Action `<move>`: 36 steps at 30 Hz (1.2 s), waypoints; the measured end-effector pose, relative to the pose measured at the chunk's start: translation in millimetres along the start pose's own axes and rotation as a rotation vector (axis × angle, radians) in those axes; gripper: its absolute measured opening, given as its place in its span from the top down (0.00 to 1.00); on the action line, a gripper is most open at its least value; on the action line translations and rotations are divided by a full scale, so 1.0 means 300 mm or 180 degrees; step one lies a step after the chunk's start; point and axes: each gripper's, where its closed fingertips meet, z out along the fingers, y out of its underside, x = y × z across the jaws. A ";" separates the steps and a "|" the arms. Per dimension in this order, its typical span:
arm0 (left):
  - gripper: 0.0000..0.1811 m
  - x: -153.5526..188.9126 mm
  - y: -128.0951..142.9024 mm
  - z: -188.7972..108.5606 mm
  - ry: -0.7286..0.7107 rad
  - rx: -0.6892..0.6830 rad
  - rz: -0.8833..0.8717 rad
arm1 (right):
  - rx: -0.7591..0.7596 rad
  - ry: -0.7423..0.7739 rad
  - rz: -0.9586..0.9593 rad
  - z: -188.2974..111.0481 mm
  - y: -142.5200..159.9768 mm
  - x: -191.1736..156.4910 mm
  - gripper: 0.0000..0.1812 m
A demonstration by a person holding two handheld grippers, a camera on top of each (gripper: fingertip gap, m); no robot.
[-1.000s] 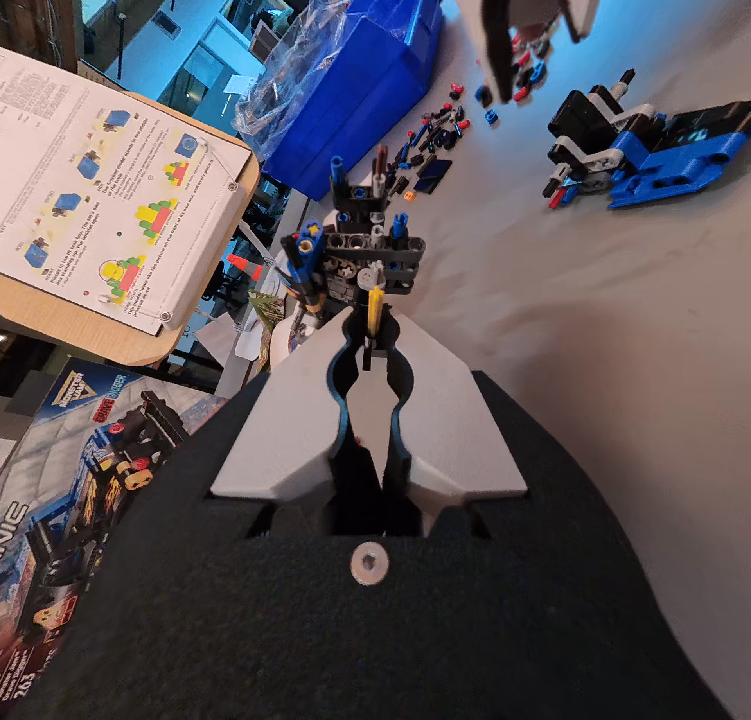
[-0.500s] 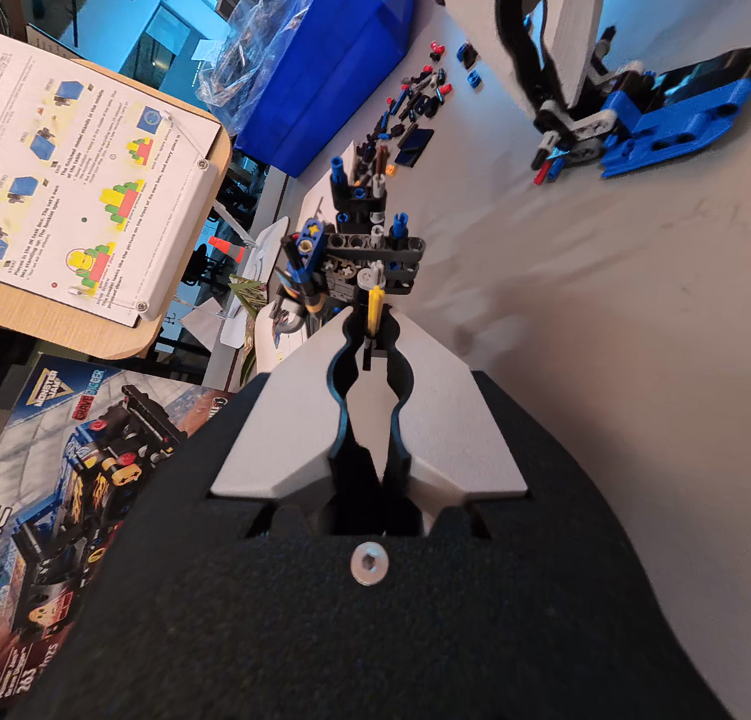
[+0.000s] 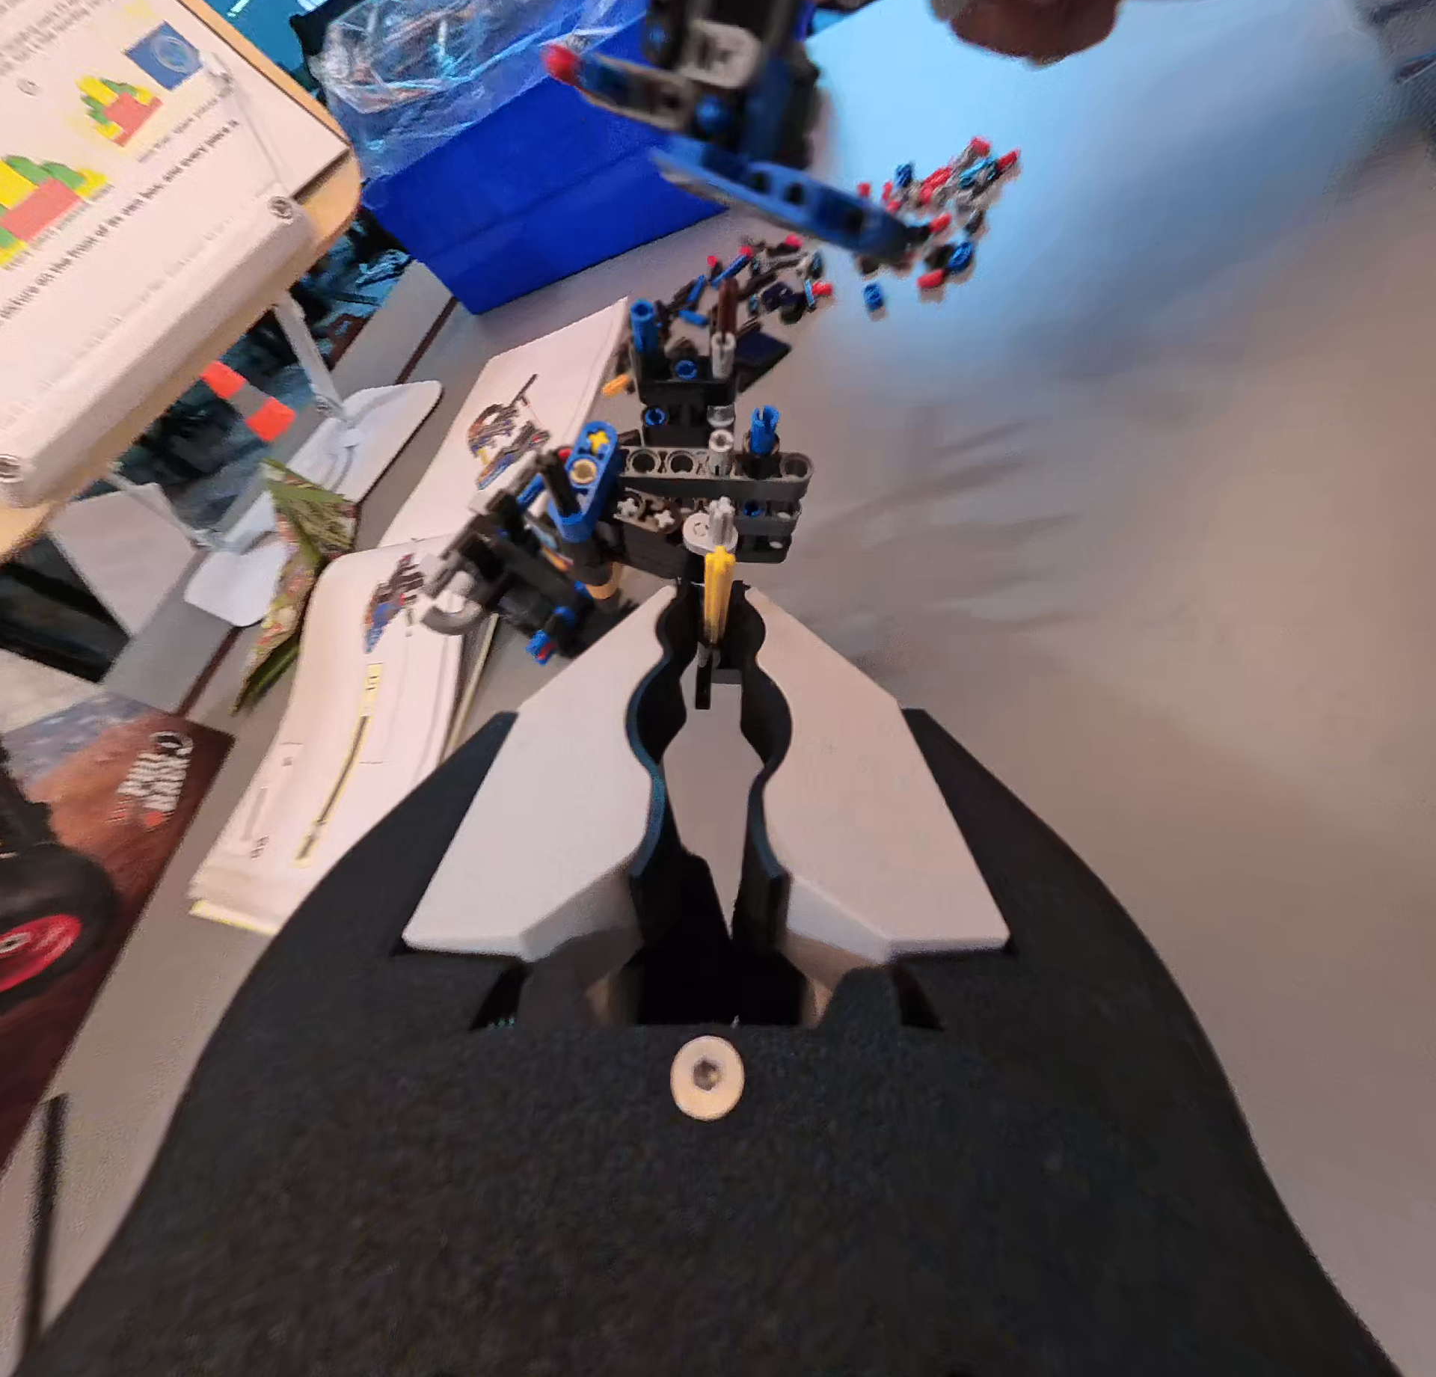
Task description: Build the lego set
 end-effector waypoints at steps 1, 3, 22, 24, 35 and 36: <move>0.97 0.014 -0.004 0.004 0.0066 0.0020 -0.0073 | 0.0072 0.0108 -0.0085 0.007 -0.017 0.010 0.97; 0.97 0.037 -0.002 0.019 0.0143 -0.0033 -0.0134 | 0.0133 0.0262 -0.0219 0.032 -0.037 0.019 0.97; 0.97 0.078 0.002 0.036 0.0331 -0.0172 -0.0418 | 0.0106 0.1349 -0.0501 0.078 0.011 0.071 0.97; 0.97 0.091 0.016 0.036 0.0420 -0.0253 -0.0401 | 0.0084 0.1355 -0.0394 0.050 0.017 0.092 0.97; 0.97 0.135 0.064 -0.022 0.1196 -0.0689 -0.0764 | -0.0296 0.1068 -0.0109 -0.095 0.159 0.126 0.97; 0.97 0.149 0.062 -0.028 0.1300 -0.0708 -0.0798 | -0.0259 0.1056 -0.0067 -0.096 0.166 0.124 0.97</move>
